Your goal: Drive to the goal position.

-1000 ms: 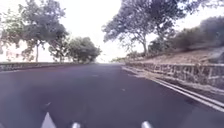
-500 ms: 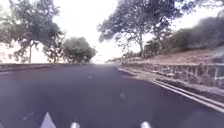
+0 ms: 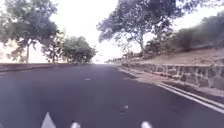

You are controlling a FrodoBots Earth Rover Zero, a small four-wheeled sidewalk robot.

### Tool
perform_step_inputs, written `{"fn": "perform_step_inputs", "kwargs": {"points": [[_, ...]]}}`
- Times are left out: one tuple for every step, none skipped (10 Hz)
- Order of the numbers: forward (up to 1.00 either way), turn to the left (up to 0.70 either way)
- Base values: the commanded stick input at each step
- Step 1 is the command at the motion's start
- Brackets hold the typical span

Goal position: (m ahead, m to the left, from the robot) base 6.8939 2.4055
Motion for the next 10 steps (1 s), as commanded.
{"fn": "perform_step_inputs", "kwargs": {"points": [[0.85,0.00],[0.85,0.00],[0.85,0.00],[0.85,0.00],[0.85,0.00],[0.85,0.00],[0.85,0.00],[0.85,0.00],[0.85,0.00],[0.85,0.00]]}}
